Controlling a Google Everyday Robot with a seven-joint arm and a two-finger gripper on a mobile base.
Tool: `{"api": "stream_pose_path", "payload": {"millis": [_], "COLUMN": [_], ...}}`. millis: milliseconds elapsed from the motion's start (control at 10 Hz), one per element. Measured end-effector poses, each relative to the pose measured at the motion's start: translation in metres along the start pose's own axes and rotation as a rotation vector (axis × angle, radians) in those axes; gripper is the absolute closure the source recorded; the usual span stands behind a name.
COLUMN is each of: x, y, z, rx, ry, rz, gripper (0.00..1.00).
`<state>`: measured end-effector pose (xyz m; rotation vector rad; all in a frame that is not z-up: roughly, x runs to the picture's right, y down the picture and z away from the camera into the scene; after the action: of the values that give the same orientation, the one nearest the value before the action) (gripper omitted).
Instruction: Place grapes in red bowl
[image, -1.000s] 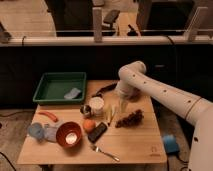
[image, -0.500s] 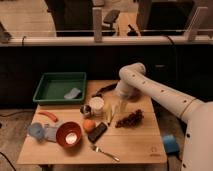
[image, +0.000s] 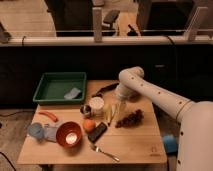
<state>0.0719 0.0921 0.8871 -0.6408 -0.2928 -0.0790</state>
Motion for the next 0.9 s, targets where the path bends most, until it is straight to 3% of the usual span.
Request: {"api": "stream_pose_path", "payload": {"millis": [600, 900], "x": [0.006, -0.004], "y": [0.007, 0.004], "z": [0.024, 0.014], "rx": [-0.009, -0.006], "ry": [-0.02, -0.025], "rz": [0.031, 0.014], "gripper": [0.22, 0.51]}}
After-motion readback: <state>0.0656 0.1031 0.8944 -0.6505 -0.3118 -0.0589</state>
